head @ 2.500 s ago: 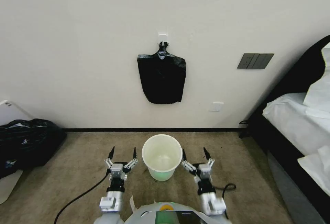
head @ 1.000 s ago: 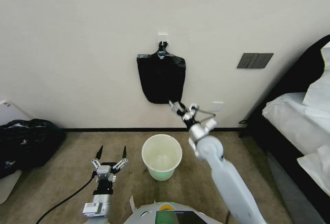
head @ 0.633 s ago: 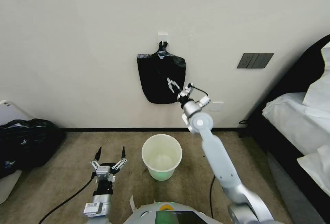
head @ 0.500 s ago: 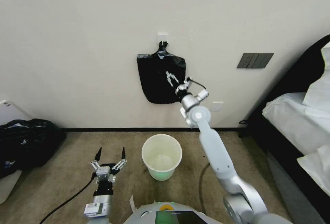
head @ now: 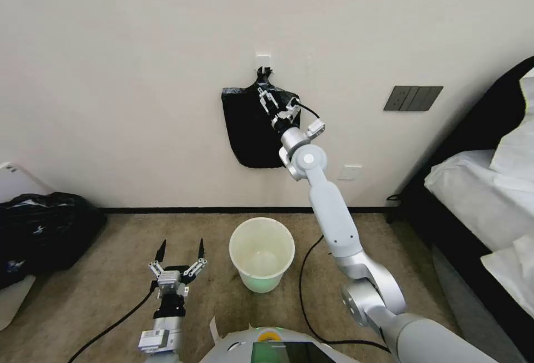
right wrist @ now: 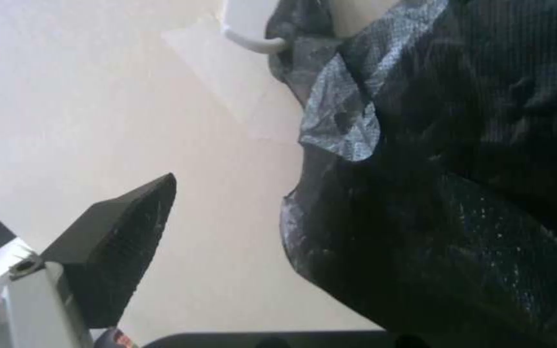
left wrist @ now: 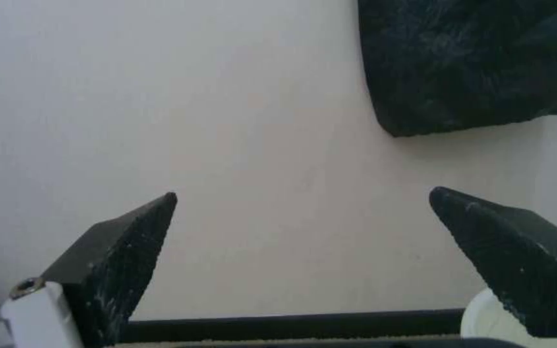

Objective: Place a trash bag onto the trash bin.

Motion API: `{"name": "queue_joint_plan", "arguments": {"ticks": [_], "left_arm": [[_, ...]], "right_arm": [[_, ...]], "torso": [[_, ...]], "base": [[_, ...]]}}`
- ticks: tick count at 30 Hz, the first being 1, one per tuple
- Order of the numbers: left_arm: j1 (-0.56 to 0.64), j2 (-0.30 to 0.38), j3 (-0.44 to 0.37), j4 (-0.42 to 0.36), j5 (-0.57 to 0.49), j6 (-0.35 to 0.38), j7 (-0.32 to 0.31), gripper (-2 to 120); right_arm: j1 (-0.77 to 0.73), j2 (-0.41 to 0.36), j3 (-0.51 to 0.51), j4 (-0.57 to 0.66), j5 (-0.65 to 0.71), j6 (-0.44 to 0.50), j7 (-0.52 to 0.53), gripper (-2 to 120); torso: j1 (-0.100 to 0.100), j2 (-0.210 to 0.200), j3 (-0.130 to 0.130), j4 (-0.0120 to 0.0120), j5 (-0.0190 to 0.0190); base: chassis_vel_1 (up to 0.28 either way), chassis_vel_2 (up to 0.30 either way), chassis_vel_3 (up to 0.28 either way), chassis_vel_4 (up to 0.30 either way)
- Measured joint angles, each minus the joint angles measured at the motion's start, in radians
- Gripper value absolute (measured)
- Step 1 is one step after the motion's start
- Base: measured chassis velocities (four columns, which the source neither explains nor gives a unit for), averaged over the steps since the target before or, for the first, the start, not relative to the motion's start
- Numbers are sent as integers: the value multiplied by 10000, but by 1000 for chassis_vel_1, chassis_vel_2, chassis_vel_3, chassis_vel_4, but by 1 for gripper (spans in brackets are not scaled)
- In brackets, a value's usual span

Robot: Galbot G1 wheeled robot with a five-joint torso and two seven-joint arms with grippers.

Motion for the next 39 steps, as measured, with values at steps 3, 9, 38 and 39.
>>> {"name": "queue_joint_plan", "arguments": {"ticks": [3,9,38,39], "left_arm": [[6,-57,3,6,43,-37,-7,100],[36,-44,-43,-23,50,-61,-15,100],[65,-31,-36,-129,-6,-79,-67,100],[65,-31,-36,-129,-6,-79,-67,100]], "right_arm": [[165,142,64,-346,-21,58,61,100],[454,281,183,-714,-20,84,61,100],[555,496,410,-906,-17,91,-39,13],[555,496,410,-906,-17,91,-39,13]], "torso": [[0,0,0,-1,1],[0,0,0,-1,1],[0,0,0,-1,1],[0,0,0,-1,1]], "base": [[0,0,0,0],[0,0,0,0],[0,0,0,0],[0,0,0,0]]}}
